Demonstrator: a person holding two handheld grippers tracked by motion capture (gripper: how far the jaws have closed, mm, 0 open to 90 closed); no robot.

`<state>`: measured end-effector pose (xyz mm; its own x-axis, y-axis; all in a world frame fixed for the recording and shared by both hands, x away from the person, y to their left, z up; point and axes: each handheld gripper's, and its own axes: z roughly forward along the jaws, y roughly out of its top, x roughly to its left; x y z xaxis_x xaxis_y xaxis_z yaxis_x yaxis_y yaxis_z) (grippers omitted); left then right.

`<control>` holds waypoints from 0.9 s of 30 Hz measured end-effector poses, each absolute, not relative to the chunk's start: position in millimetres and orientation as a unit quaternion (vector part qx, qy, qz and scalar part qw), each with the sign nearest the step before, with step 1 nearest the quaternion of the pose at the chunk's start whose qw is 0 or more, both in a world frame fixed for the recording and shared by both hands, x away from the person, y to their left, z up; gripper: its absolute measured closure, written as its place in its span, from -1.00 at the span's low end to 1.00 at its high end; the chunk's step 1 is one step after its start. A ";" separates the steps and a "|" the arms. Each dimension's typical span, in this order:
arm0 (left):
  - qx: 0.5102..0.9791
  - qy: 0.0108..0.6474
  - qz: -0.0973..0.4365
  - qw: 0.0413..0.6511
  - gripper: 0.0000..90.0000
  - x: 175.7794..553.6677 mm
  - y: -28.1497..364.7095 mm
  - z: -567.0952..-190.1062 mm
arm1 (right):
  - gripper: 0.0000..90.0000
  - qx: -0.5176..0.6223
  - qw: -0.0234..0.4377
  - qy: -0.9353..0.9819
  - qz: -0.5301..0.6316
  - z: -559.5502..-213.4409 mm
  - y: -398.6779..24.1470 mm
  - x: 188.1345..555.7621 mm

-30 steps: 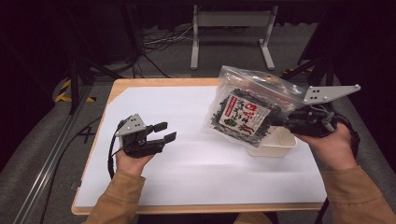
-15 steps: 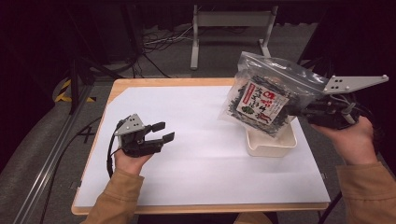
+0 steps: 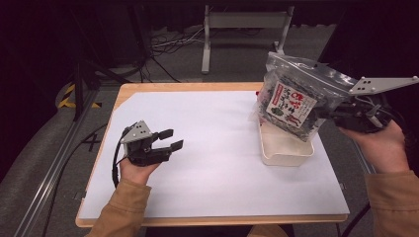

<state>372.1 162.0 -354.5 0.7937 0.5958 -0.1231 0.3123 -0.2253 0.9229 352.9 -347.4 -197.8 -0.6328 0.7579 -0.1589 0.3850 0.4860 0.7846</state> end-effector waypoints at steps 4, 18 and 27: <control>0.775 0.295 0.131 0.544 -0.06 372.0 162.9 -354.8 | 0.78 0.362 0.255 0.821 0.360 -201.6 -350.9 356.0; 0.783 0.295 0.131 0.532 -0.12 372.0 163.3 -356.2 | 0.77 0.391 0.235 0.827 0.328 -227.1 -356.6 369.5; 0.791 0.291 0.129 0.523 -0.15 371.9 163.4 -356.9 | 0.77 0.400 0.223 0.832 0.313 -244.3 -354.2 376.1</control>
